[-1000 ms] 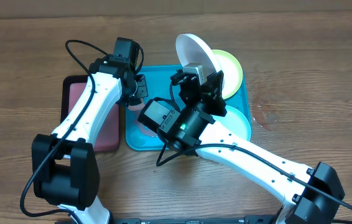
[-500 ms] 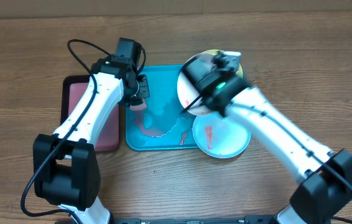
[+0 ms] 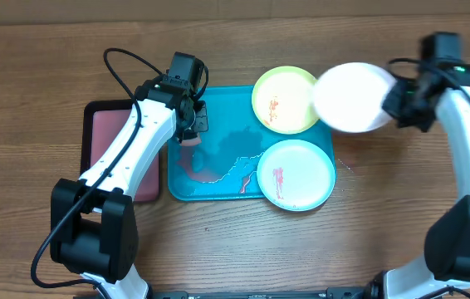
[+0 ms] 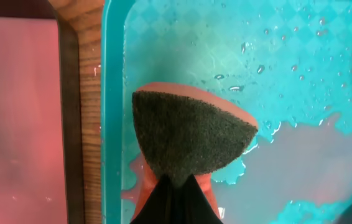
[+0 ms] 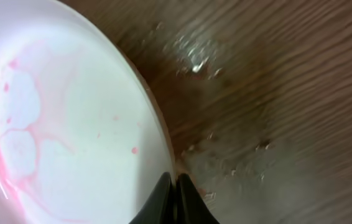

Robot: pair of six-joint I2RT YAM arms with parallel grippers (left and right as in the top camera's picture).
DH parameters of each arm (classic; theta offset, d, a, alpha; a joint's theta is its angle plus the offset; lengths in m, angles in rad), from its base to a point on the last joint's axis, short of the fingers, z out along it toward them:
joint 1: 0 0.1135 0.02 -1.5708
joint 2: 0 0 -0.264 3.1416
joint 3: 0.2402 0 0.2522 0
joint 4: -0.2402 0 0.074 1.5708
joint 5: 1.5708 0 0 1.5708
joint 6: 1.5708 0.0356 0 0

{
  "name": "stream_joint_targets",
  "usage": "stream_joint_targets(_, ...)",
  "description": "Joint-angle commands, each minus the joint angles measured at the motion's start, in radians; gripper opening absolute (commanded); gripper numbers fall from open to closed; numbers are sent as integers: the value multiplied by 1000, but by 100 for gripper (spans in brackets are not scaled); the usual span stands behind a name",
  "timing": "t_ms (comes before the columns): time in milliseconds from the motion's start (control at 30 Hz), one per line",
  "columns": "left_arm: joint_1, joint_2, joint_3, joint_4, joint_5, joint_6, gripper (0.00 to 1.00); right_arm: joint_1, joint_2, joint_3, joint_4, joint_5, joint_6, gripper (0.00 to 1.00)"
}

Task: Clean dirty plates on tray and stack at the side
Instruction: 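Carry the white plate right and set it on the table, then move the right gripper back and grasp the blue plate rim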

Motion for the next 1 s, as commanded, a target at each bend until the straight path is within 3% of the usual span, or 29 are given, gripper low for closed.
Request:
stream_joint_targets(0, 0, 7, 1, 14, -21, -17, 4, -110, -38, -102, 44, -35, -10, 4)
stream_joint_targets(167, 0, 7, 1, 15, -21, -17, 4, -214, -38, -269, 155, -45, 17, 4)
stream_joint_targets(367, 0, 7, 1, 15, -20, -17, 4, -242, -38, -435, 319, -47, 16, 4)
stream_joint_targets(400, 0, 7, 1, 15, -20, -17, 5, -242, -38, -446, 332, -47, 16, 10)
stream_joint_targets(467, 0, 7, 1, 16, -20, -18, 4, -236, -38, -453, 341, -61, 11, 31)
stream_joint_targets(533, 0, 7, 1, 18, -12, -18, 4, -229, -39, -445, 341, -110, -12, 42)
stream_joint_targets(633, 0, 7, 1, 23, -9, -18, 4, -229, -39, -397, 283, -197, -56, 52)
stream_joint_targets(833, 0, 7, 1, 23, -9, -17, 4, -220, -47, -210, 1, -249, -106, 56)
stream_joint_targets(967, 0, 7, 1, 28, -9, -17, 4, -173, -59, -195, -80, -346, -189, 57)
